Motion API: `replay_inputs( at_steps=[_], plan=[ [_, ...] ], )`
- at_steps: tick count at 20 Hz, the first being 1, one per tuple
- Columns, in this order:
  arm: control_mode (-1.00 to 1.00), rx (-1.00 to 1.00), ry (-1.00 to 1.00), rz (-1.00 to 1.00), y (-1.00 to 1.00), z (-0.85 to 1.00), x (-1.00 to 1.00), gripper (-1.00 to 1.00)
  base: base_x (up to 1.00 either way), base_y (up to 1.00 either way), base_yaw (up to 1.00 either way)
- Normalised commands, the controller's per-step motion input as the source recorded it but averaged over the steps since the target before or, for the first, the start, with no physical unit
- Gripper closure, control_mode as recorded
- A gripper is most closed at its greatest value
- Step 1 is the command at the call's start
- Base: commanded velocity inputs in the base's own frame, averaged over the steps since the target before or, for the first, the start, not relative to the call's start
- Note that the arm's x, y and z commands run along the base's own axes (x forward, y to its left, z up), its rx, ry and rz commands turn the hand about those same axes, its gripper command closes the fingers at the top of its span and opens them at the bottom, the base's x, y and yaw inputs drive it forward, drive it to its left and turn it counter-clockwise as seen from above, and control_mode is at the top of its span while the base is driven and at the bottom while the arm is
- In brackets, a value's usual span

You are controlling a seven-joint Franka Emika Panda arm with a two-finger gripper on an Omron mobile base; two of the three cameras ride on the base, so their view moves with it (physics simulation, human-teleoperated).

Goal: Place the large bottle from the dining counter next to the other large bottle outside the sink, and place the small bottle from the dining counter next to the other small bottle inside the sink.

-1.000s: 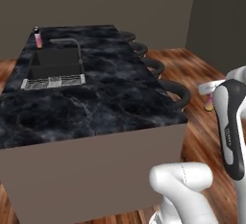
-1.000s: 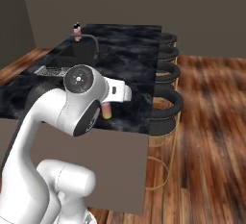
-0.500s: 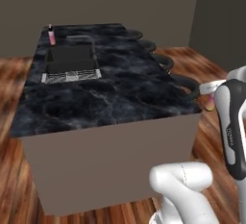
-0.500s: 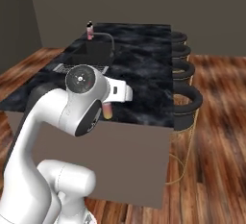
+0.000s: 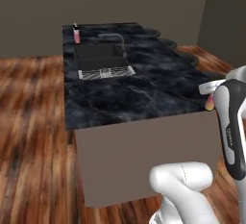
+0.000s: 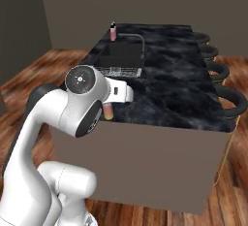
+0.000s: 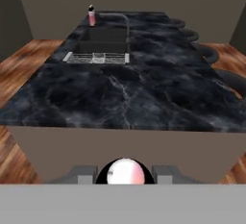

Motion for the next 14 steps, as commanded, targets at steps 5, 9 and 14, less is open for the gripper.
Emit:
replay_inputs(
  at_steps=[5, 9, 14],
  plan=[
    [1.0, 0.0, 0.0, 0.0, 0.0, 0.0, 0.0, 1.0, -0.09, 0.95, -0.05],
    [1.0, 0.0, 0.0, 0.0, 0.0, 0.0, 0.0, 1.0, -0.09, 0.94, -0.05],
    [1.0, 0.0, 0.0, 0.0, 0.0, 0.0, 0.0, 1.0, -0.1, 0.91, -0.06]
  ],
)
